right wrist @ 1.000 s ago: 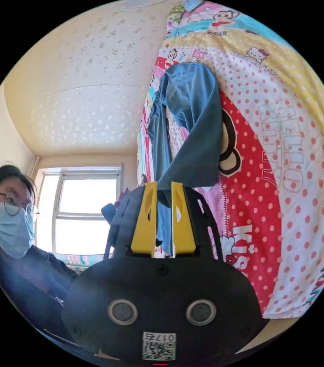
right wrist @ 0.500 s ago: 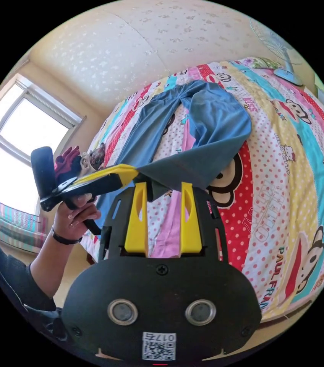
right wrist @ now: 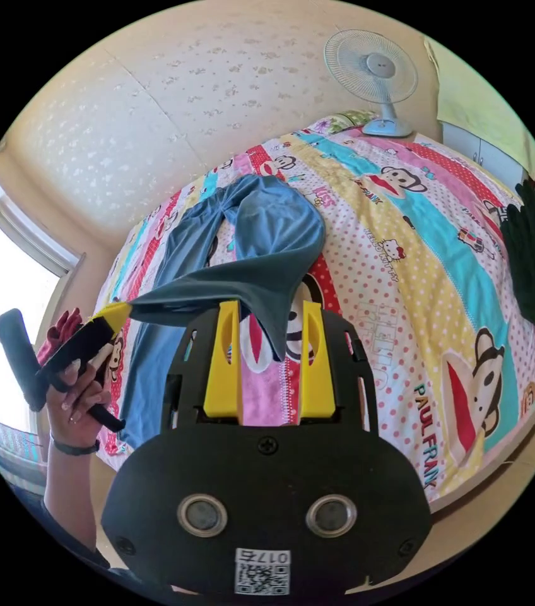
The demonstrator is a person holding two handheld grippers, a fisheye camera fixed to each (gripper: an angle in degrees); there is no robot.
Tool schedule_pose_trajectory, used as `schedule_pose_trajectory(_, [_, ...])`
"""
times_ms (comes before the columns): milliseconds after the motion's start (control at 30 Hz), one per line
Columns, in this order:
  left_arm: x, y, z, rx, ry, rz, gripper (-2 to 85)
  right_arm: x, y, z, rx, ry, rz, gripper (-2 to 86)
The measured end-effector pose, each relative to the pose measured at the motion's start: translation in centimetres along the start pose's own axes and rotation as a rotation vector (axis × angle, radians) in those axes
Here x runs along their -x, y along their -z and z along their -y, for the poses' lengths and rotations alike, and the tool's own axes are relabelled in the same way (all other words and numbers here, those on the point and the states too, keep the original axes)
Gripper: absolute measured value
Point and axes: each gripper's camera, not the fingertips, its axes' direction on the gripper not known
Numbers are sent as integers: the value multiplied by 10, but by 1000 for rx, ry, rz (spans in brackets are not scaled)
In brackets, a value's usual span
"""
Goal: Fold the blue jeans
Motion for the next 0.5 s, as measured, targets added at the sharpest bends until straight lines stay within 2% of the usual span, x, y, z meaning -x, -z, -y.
schedule_pose_trajectory(100, [12,11,-3,-48,36,-14,-9,-9,9,-6,40,-43,-50,131])
schedule_pose_trajectory(267, [38,42,-11,-133,87,-48,-9,-45,-11,-37,233,-92,-128,116])
schedule_pose_trajectory(367, [49,47,-17,-92,82,-39,-9,-44,-6,-47,188,-29,32,119])
schedule_pose_trajectory(500, [53,53,-22,-64,74,-21,-9,-22,-14,-49,174,113,116,116])
